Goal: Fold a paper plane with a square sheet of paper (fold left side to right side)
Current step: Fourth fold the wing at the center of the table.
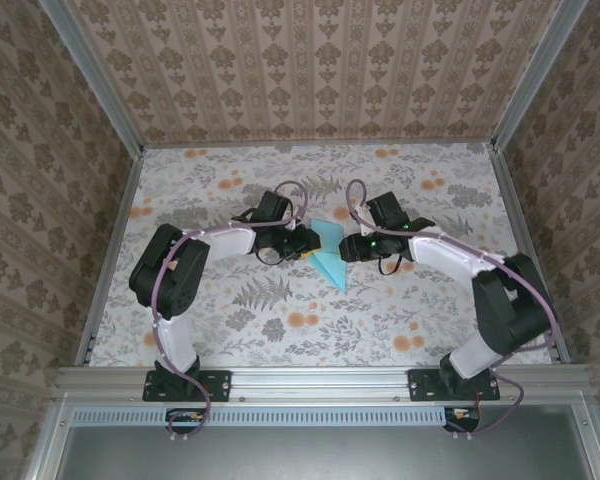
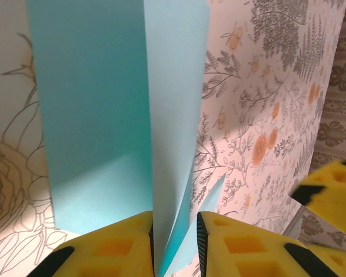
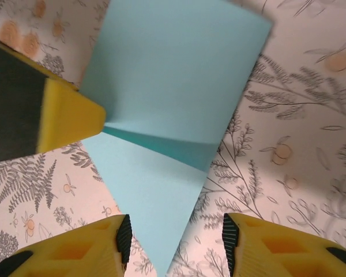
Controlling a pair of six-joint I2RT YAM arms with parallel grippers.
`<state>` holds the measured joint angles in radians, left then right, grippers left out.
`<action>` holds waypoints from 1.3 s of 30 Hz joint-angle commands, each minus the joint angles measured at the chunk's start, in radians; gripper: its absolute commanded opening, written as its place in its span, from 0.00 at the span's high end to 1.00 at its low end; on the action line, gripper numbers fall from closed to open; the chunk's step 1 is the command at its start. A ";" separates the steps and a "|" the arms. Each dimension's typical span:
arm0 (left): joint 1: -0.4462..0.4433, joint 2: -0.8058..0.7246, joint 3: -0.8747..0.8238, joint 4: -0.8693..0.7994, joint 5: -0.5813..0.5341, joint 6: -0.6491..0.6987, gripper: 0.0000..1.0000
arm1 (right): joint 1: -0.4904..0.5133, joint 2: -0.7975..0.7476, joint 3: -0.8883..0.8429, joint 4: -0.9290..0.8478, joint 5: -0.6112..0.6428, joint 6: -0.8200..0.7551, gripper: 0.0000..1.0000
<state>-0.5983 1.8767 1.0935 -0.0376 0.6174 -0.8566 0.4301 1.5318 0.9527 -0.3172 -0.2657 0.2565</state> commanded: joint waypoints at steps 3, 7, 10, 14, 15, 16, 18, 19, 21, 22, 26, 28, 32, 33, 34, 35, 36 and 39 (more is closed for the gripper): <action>-0.015 -0.036 0.043 -0.030 0.010 -0.006 0.76 | 0.138 -0.097 -0.107 0.029 0.176 0.027 0.51; -0.018 -0.030 0.063 -0.037 0.012 -0.019 0.78 | 0.245 -0.053 -0.131 0.110 0.265 0.067 0.49; -0.018 -0.025 0.076 -0.052 0.009 -0.027 0.79 | 0.285 0.003 -0.116 0.133 0.321 0.063 0.48; -0.019 -0.021 0.090 -0.071 0.007 -0.034 0.79 | 0.298 0.059 -0.086 0.135 0.338 0.038 0.48; -0.020 -0.019 0.094 -0.075 0.005 -0.035 0.80 | 0.298 0.068 -0.080 0.133 0.345 0.035 0.48; -0.020 -0.019 0.096 -0.077 0.005 -0.037 0.79 | 0.300 0.075 -0.079 0.134 0.348 0.033 0.48; -0.020 -0.016 0.101 -0.081 0.005 -0.039 0.80 | 0.300 0.086 -0.074 0.136 0.356 0.030 0.49; -0.021 -0.014 0.103 -0.083 0.005 -0.038 0.80 | 0.300 0.092 -0.069 0.135 0.359 0.029 0.49; -0.021 -0.011 0.106 -0.087 0.006 -0.038 0.80 | 0.300 0.105 -0.063 0.134 0.365 0.027 0.50; -0.021 -0.010 0.107 -0.088 0.007 -0.038 0.80 | 0.299 0.111 -0.059 0.133 0.368 0.027 0.51; -0.021 -0.007 0.111 -0.095 0.007 -0.036 0.80 | 0.300 0.133 -0.052 0.136 0.383 0.030 0.55; -0.021 -0.008 0.114 -0.099 0.006 -0.035 0.80 | 0.300 0.138 -0.047 0.136 0.388 0.030 0.58; -0.018 -0.014 0.114 -0.108 0.002 -0.027 0.79 | 0.299 0.145 -0.040 0.130 0.397 0.030 0.71; -0.017 -0.017 0.113 -0.112 0.001 -0.024 0.77 | 0.298 0.147 -0.039 0.130 0.397 0.032 0.75; -0.015 -0.021 0.112 -0.115 0.001 -0.020 0.75 | 0.299 0.145 -0.040 0.129 0.396 0.031 0.79; -0.013 -0.026 0.111 -0.121 -0.002 -0.016 0.72 | 0.299 0.145 -0.040 0.129 0.392 0.033 0.82; -0.010 -0.033 0.110 -0.128 -0.005 -0.011 0.70 | 0.299 0.144 -0.041 0.128 0.389 0.030 0.84; 0.004 -0.059 0.100 -0.142 -0.011 0.003 0.62 | 0.298 0.145 -0.045 0.124 0.375 0.030 0.91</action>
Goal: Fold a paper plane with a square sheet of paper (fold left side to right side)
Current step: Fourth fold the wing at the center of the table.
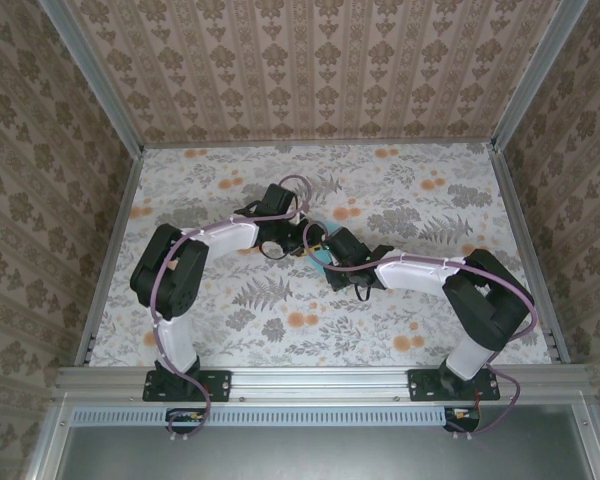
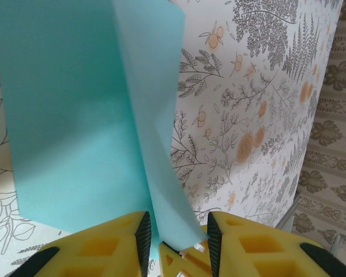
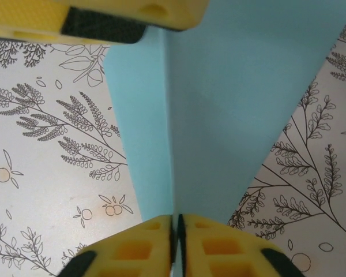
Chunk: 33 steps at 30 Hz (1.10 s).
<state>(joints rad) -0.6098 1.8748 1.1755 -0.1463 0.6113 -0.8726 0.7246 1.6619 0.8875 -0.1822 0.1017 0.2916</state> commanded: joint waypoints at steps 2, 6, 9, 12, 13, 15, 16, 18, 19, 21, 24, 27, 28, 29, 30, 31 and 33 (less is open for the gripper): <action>0.029 -0.080 0.006 -0.036 -0.007 0.025 0.58 | 0.002 0.016 0.013 -0.008 -0.005 -0.003 0.94; 0.064 -0.132 -0.036 -0.041 -0.016 0.034 0.51 | -0.013 0.007 -0.004 0.022 -0.080 0.016 0.99; 0.084 -0.151 -0.065 -0.043 -0.021 0.037 0.52 | -0.036 -0.008 -0.028 0.055 -0.155 0.041 0.99; 0.083 -0.132 -0.085 -0.022 -0.010 0.022 0.61 | -0.070 -0.022 -0.059 0.098 -0.248 0.067 1.00; 0.079 -0.121 -0.092 -0.005 -0.002 0.013 0.63 | -0.080 -0.024 -0.068 0.110 -0.273 0.075 1.00; 0.066 -0.091 -0.096 0.038 0.012 -0.010 0.65 | -0.103 -0.022 -0.088 0.138 -0.324 0.090 1.00; 0.058 -0.076 -0.092 0.052 0.019 -0.016 0.65 | -0.113 -0.019 -0.095 0.149 -0.347 0.098 1.00; 0.039 -0.043 -0.078 0.069 0.025 -0.023 0.65 | -0.133 -0.010 -0.108 0.170 -0.389 0.113 1.00; 0.030 -0.028 -0.066 0.073 0.025 -0.025 0.64 | -0.142 -0.006 -0.115 0.182 -0.405 0.122 1.00; 0.014 -0.002 -0.048 0.076 0.025 -0.027 0.62 | -0.154 -0.006 -0.128 0.202 -0.422 0.132 1.00; -0.002 0.036 -0.026 0.076 0.025 -0.029 0.61 | -0.168 -0.006 -0.135 0.218 -0.446 0.139 1.00; -0.008 0.058 -0.017 0.082 0.025 -0.034 0.61 | -0.179 -0.006 -0.139 0.230 -0.468 0.148 1.00; -0.009 0.063 -0.015 0.085 0.025 -0.037 0.61 | -0.180 -0.005 -0.138 0.230 -0.473 0.149 1.00; -0.010 0.068 -0.014 0.088 0.025 -0.038 0.61 | -0.183 -0.002 -0.137 0.232 -0.479 0.151 1.00; -0.010 0.073 -0.013 0.088 0.025 -0.039 0.61 | -0.185 0.001 -0.137 0.234 -0.489 0.152 1.00; -0.011 0.076 -0.010 0.089 0.025 -0.039 0.61 | -0.188 0.005 -0.137 0.235 -0.497 0.156 1.00; -0.011 0.084 -0.004 0.088 0.024 -0.036 0.61 | -0.192 0.012 -0.138 0.243 -0.513 0.164 0.99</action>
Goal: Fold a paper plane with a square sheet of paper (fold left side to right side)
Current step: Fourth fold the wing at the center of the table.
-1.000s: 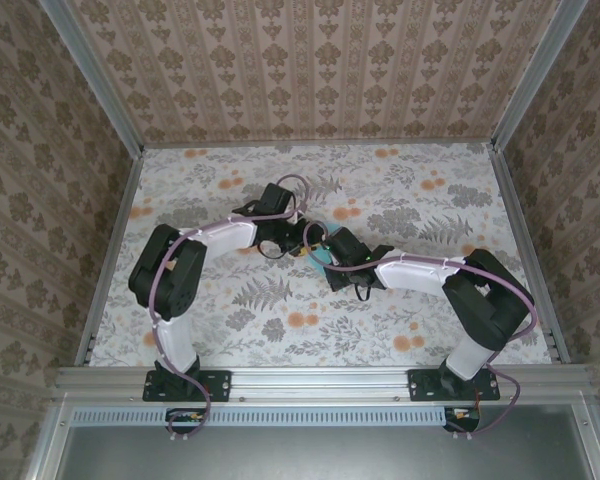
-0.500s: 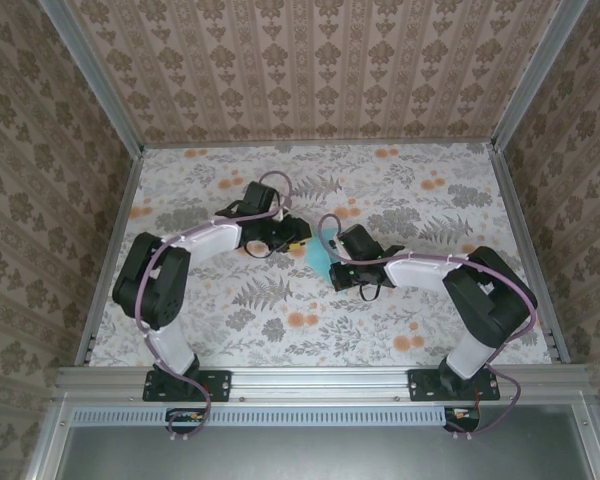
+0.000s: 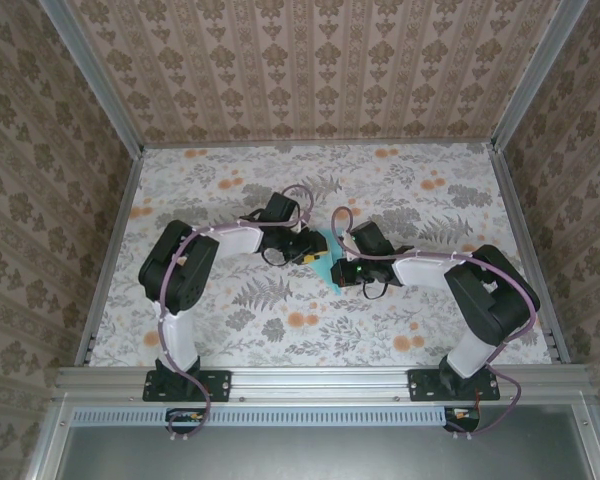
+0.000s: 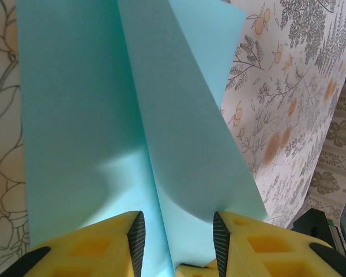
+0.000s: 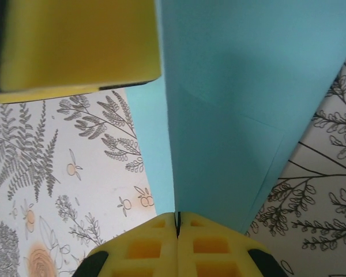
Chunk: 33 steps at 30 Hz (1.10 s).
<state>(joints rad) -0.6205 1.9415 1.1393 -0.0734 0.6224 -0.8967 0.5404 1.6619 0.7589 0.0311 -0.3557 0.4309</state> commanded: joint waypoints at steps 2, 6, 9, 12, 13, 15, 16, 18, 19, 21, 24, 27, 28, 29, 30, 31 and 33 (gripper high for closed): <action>-0.001 0.025 0.031 0.014 0.010 -0.014 0.60 | -0.012 0.018 -0.008 0.032 -0.065 0.031 0.99; -0.002 0.039 0.033 0.014 0.009 -0.016 0.60 | -0.015 0.035 -0.001 0.031 -0.078 0.035 0.98; -0.001 0.052 0.037 0.012 0.005 -0.018 0.59 | -0.019 0.045 0.001 0.031 -0.086 0.038 0.97; -0.002 0.065 0.047 -0.003 -0.001 -0.017 0.58 | -0.020 0.052 0.005 0.029 -0.088 0.038 0.97; -0.002 0.069 0.051 -0.013 -0.005 -0.016 0.58 | -0.021 0.053 0.006 0.028 -0.089 0.038 0.97; -0.002 0.080 0.057 -0.034 -0.011 -0.015 0.58 | -0.023 0.056 0.010 0.027 -0.092 0.037 0.97; -0.002 0.083 0.059 -0.042 -0.014 -0.015 0.58 | -0.023 0.058 0.011 0.027 -0.092 0.037 0.96; -0.002 0.085 0.059 -0.056 -0.022 -0.015 0.58 | -0.023 0.058 0.013 0.025 -0.096 0.039 0.94; -0.001 0.085 0.057 -0.063 -0.026 -0.013 0.58 | -0.023 0.057 0.014 0.025 -0.097 0.039 0.92; -0.001 0.084 0.055 -0.073 -0.034 -0.010 0.58 | -0.025 0.049 0.015 0.028 -0.102 0.042 0.89; -0.001 0.084 0.050 -0.081 -0.038 -0.008 0.58 | -0.032 0.017 0.016 0.034 -0.115 0.051 0.82; 0.001 0.083 0.048 -0.085 -0.041 -0.007 0.58 | -0.052 -0.028 0.013 0.041 -0.139 0.063 0.72; 0.001 0.083 0.048 -0.087 -0.040 -0.006 0.58 | -0.062 -0.042 0.010 0.043 -0.150 0.067 0.67; 0.001 0.082 0.049 -0.089 -0.041 -0.005 0.58 | -0.072 -0.051 0.007 0.045 -0.160 0.071 0.63; 0.001 0.081 0.049 -0.090 -0.042 -0.005 0.58 | -0.083 -0.057 0.005 0.048 -0.165 0.076 0.62; 0.001 0.078 0.050 -0.091 -0.043 -0.004 0.58 | -0.095 -0.060 0.002 0.056 -0.174 0.083 0.61; 0.001 0.076 0.050 -0.094 -0.045 -0.002 0.58 | -0.117 -0.052 -0.004 0.081 -0.187 0.105 0.60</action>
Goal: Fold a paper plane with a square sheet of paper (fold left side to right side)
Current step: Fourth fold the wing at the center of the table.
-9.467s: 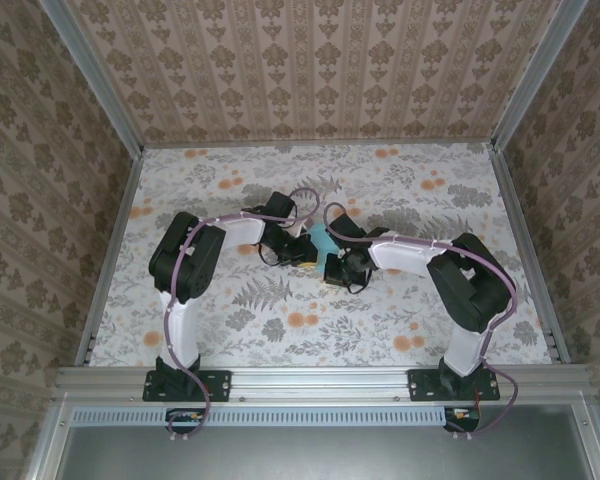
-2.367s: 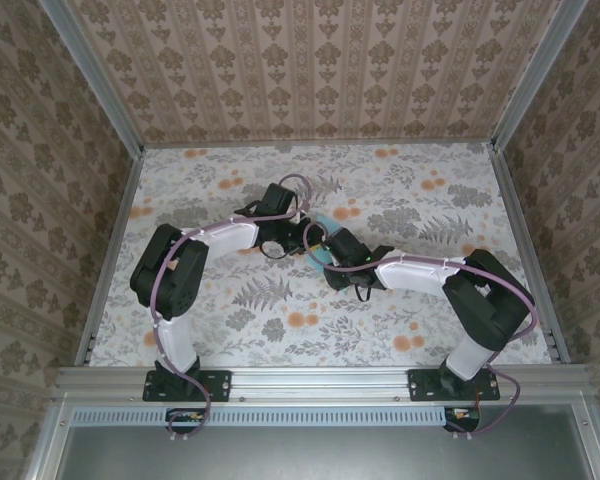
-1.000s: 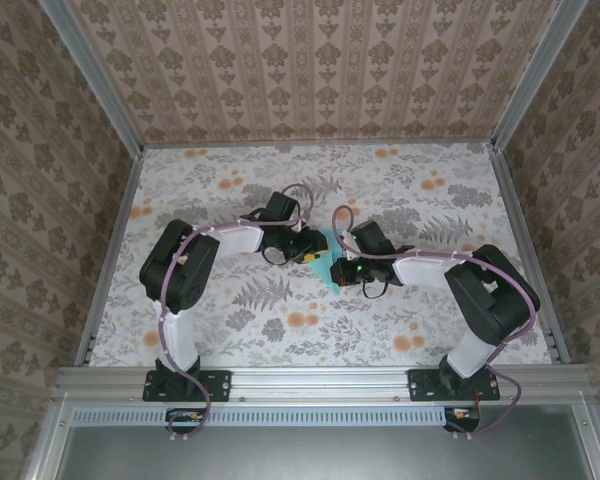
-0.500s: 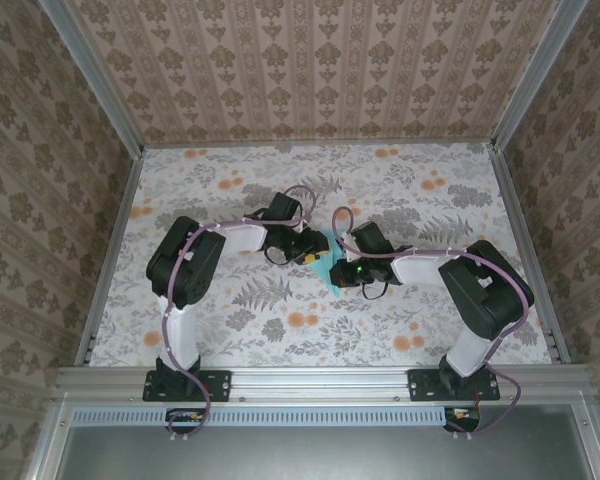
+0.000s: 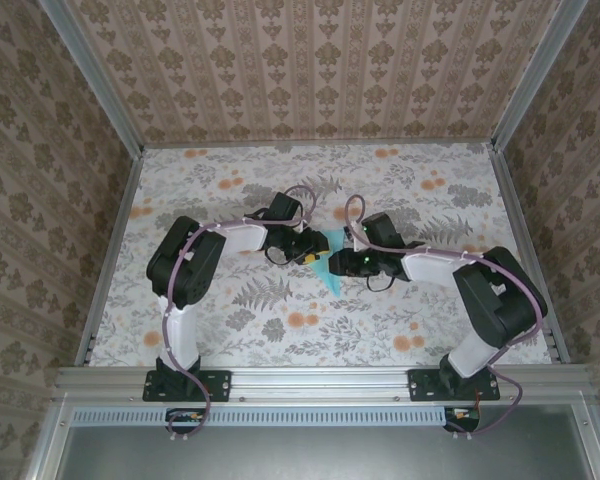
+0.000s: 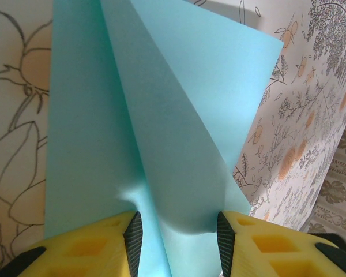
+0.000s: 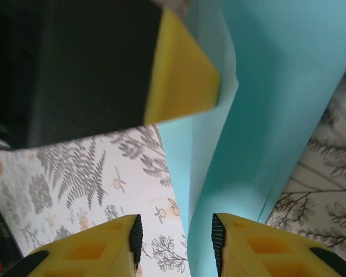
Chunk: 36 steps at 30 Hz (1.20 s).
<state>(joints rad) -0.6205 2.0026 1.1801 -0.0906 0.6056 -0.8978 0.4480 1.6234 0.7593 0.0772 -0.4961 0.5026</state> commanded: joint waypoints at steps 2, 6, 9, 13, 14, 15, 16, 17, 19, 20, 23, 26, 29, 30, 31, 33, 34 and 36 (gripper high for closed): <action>0.001 0.016 0.010 -0.078 -0.028 -0.001 0.58 | -0.039 0.011 0.000 0.062 -0.074 0.053 0.61; 0.001 0.016 0.010 -0.078 -0.028 -0.002 0.58 | -0.037 0.055 0.020 0.084 -0.106 0.071 0.65; 0.001 0.017 0.010 -0.077 -0.028 -0.003 0.58 | -0.033 0.081 0.023 0.102 -0.112 0.083 0.65; 0.001 0.017 0.010 -0.077 -0.029 -0.003 0.58 | -0.025 0.120 0.035 0.110 -0.121 0.093 0.68; 0.001 0.016 0.009 -0.076 -0.029 -0.003 0.58 | -0.023 0.127 0.037 0.115 -0.123 0.098 0.69; 0.001 0.016 0.009 -0.077 -0.027 -0.003 0.58 | -0.021 0.134 0.038 0.119 -0.126 0.101 0.70; 0.001 0.016 0.009 -0.077 -0.029 -0.003 0.58 | -0.017 0.140 0.042 0.119 -0.126 0.103 0.71; 0.001 0.016 0.009 -0.077 -0.027 -0.002 0.58 | -0.014 0.146 0.048 0.116 -0.125 0.103 0.73; 0.001 0.016 0.008 -0.077 -0.029 -0.003 0.58 | -0.011 0.157 0.054 0.112 -0.125 0.103 0.78; 0.001 0.015 0.006 -0.077 -0.028 -0.003 0.58 | -0.011 0.160 0.054 0.109 -0.124 0.102 0.82; 0.002 0.012 0.006 -0.078 -0.030 -0.002 0.58 | -0.011 0.151 0.052 0.091 -0.100 0.094 0.91; 0.002 0.011 0.006 -0.081 -0.029 0.000 0.58 | -0.014 0.138 0.055 0.047 -0.066 0.072 0.98; 0.002 0.012 0.005 -0.083 -0.030 0.003 0.58 | -0.023 0.127 0.055 0.017 -0.036 0.060 0.99; 0.002 0.011 0.004 -0.083 -0.029 0.002 0.58 | -0.025 0.125 0.057 0.006 -0.026 0.054 0.99; 0.002 0.012 0.004 -0.083 -0.029 0.002 0.58 | -0.027 0.124 0.060 -0.007 -0.018 0.050 0.99; 0.002 0.010 0.004 -0.083 -0.029 0.002 0.58 | -0.029 0.120 0.067 -0.033 -0.002 0.038 0.99; 0.002 0.012 0.004 -0.084 -0.029 0.002 0.58 | -0.030 0.119 0.069 -0.042 0.003 0.033 0.99; 0.003 0.011 0.005 -0.084 -0.029 0.002 0.58 | -0.031 0.119 0.077 -0.057 0.010 0.024 0.99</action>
<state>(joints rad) -0.6205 2.0026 1.1835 -0.1013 0.6029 -0.8978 0.4225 1.7683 0.8082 0.0883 -0.5262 0.5617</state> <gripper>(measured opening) 0.421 0.051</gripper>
